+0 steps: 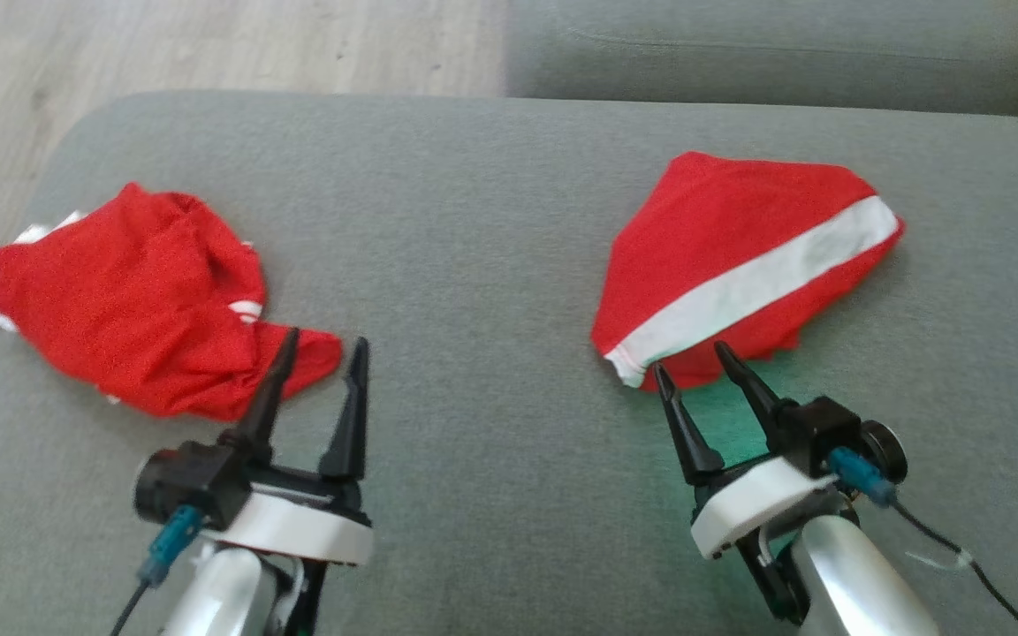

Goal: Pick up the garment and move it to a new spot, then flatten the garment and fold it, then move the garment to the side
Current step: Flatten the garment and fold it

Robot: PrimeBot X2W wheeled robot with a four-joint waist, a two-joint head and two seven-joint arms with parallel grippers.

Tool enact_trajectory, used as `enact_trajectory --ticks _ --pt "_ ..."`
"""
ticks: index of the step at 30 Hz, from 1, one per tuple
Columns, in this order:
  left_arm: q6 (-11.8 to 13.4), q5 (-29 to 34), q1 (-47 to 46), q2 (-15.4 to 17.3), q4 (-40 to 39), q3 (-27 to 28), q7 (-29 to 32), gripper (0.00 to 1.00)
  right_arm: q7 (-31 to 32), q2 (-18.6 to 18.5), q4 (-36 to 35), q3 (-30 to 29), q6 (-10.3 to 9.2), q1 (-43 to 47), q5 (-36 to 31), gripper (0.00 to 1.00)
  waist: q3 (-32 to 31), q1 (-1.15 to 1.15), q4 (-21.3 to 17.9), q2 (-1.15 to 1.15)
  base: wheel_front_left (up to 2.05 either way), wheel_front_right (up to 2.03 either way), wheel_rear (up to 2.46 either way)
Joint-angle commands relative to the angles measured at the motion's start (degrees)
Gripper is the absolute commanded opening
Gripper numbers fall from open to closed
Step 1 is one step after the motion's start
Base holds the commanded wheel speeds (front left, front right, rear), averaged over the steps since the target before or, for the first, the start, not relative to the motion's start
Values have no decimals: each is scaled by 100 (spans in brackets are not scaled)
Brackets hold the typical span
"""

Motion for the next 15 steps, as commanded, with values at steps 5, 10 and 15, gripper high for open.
enact_trajectory --ticks 5,10,15 --pt "-207 77 -258 -153 16 206 -53 100 101 -21 687 220 43 -524 469 100 124 0 329 0 0 0 0" --pt "-321 184 -298 -267 80 152 -53 100 93 -21 1230 305 43 -834 689 100 235 0 526 0 0 0 0" --pt "-385 227 -361 -343 114 12 -53 100 48 -21 1595 511 43 -1096 989 100 328 0 666 0 0 0 0"
